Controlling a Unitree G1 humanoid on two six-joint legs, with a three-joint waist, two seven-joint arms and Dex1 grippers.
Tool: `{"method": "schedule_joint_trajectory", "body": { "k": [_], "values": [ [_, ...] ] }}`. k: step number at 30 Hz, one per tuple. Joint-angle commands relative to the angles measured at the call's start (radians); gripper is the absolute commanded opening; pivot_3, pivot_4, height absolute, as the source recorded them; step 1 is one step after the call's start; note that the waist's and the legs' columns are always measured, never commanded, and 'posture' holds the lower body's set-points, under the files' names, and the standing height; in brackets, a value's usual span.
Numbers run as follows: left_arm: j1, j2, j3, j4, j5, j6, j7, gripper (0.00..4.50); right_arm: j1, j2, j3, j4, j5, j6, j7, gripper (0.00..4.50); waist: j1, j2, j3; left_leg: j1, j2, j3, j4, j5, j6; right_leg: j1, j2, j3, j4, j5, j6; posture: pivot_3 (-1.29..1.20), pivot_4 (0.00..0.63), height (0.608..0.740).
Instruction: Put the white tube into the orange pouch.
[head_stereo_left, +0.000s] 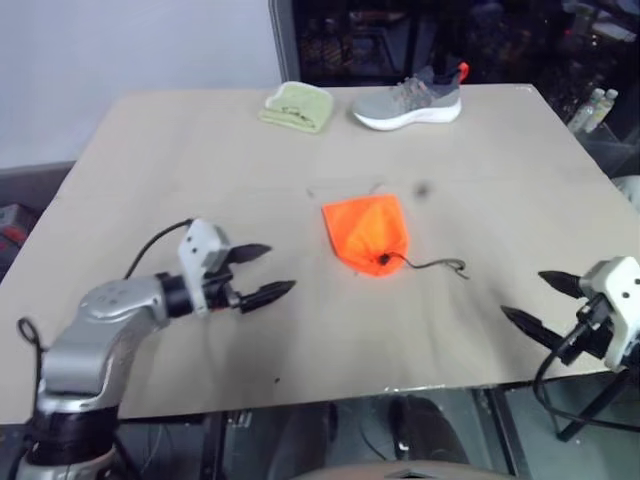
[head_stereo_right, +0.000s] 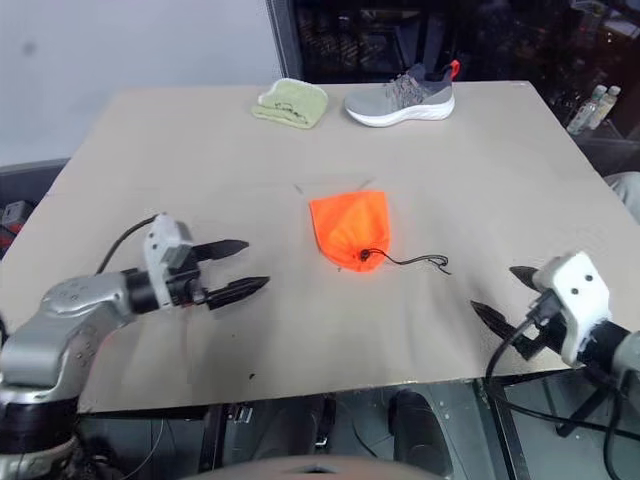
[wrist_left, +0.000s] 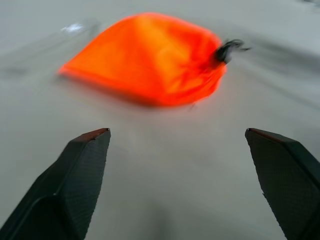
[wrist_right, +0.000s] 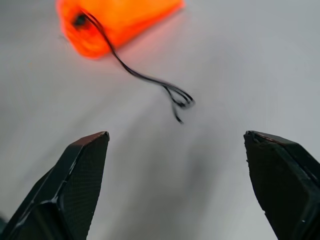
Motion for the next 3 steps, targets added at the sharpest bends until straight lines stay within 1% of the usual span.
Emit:
{"method": "schedule_joint_trajectory", "body": {
  "k": [1,3],
  "values": [
    [0.062,0.026,0.105,-0.067,-0.048,0.004,0.017,4.5,0.005,0.022,-0.062,-0.053,0.077,-0.033,0.006,4.45,0.003,0.0,0.0,0.0,0.0,0.0,0.0,0.0,0.0,0.0,0.0,0.0,0.0,0.0,0.0,0.0,0.15,0.74],
    [0.097,0.028,0.13,-0.071,-0.058,0.002,0.027,4.5,0.008,0.017,-0.067,-0.06,0.087,-0.033,-0.002,4.45,0.004,0.0,0.0,-0.001,0.0,0.0,0.0,0.0,0.0,0.0,-0.001,0.0,0.0,0.0,0.0,0.0,0.15,0.74]
  ]
}}
